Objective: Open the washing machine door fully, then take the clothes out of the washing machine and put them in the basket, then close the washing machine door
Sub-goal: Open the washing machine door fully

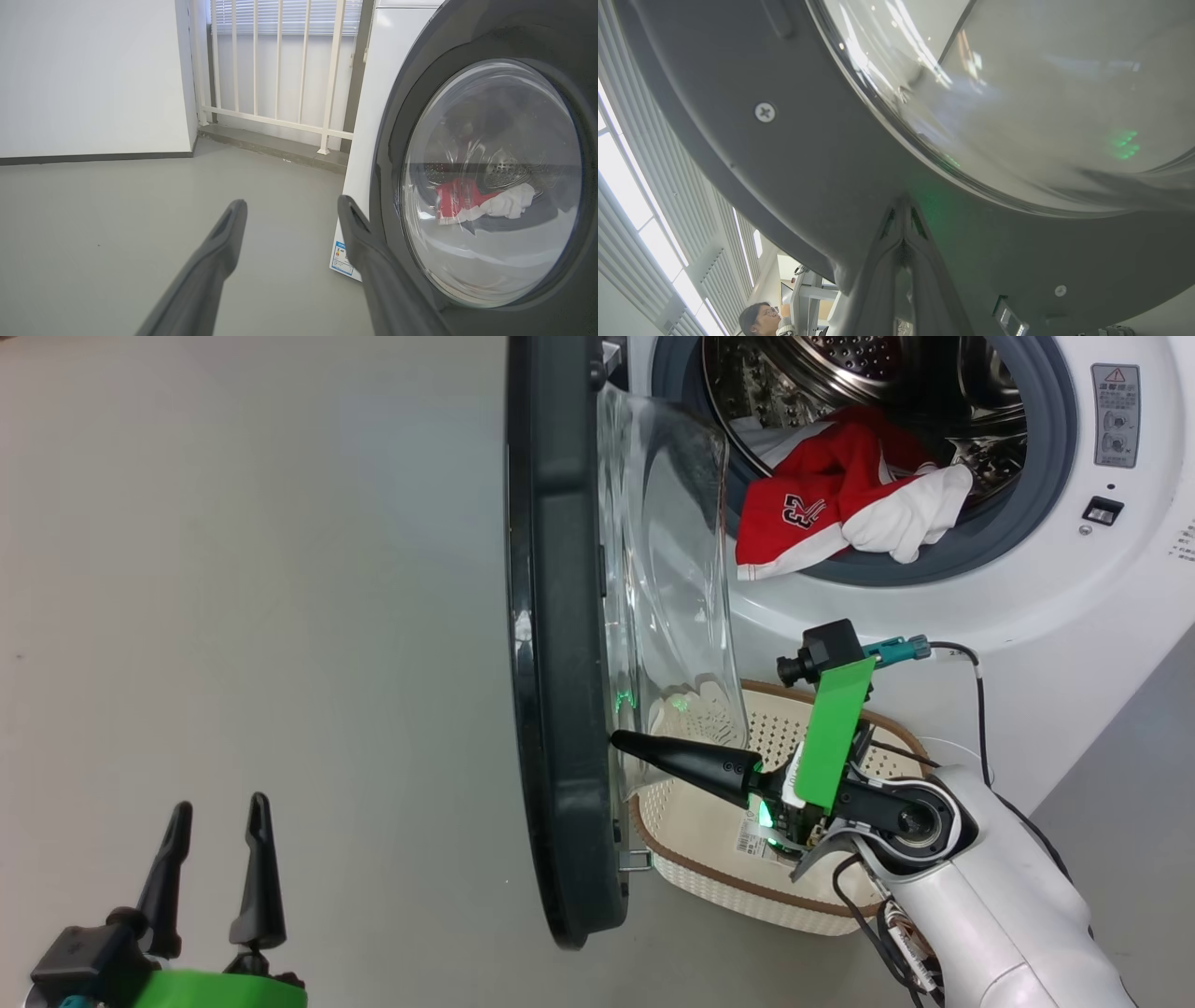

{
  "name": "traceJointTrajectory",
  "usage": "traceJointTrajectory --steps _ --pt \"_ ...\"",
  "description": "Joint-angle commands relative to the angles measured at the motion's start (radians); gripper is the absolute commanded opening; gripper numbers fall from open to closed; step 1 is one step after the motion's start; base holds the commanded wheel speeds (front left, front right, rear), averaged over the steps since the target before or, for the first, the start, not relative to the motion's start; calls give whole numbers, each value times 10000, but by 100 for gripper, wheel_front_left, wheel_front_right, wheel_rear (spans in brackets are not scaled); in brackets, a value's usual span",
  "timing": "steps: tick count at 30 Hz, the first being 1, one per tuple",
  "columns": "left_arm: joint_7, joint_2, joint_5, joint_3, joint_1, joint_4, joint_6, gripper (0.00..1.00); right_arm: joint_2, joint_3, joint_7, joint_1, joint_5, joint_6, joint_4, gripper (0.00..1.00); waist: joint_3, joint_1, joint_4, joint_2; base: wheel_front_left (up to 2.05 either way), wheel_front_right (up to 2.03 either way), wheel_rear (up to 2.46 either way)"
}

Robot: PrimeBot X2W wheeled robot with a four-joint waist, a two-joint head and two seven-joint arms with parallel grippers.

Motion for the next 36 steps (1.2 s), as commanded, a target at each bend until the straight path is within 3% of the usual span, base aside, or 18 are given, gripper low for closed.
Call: traceJointTrajectory --steps 1,12,22,24,25,26,27,31,36 --pt "-80 160 111 370 -95 -288 -31 100 339 53 47 -255 -193 17 -266 0 -2 0 -7 0 0 0 0" --pt "-80 158 137 282 -125 -204 -31 100 299 -331 -163 -25 -374 17 -508 0 -102 0 -63 0 0 0 0" --pt "-80 252 139 112 -122 -104 -31 100 -260 -422 -1187 641 -1379 17 -1892 2 -272 0 -143 0 0 0 0" --pt "-80 274 142 106 -117 -97 -31 100 -385 -439 -1506 802 -1559 17 -2162 35 -298 0 -169 0 0 0 0" --pt "-80 285 139 107 -112 -97 -31 100 -445 -447 -1664 882 -1631 17 -2301 58 -310 0 -182 0 0 0 0" --pt "-80 297 138 108 -105 -98 -31 100 -510 -447 -1813 974 -1699 17 -2440 92 -327 0 -195 0 0 0 0" --pt "-80 309 137 109 -92 -99 -31 100 -587 -436 -1956 1076 -1773 17 -2583 100 -349 0 -208 0 0 0 0" --pt "-80 363 142 124 -9 -112 -31 100 -982 -373 -2668 1512 -2216 17 -3093 100 -446 0 -266 0 0 0 0" --pt "-80 449 148 182 137 -123 -31 100 -1530 -186 -4508 2026 -3291 17 -3691 100 -602 0 -414 0 0 0 0"
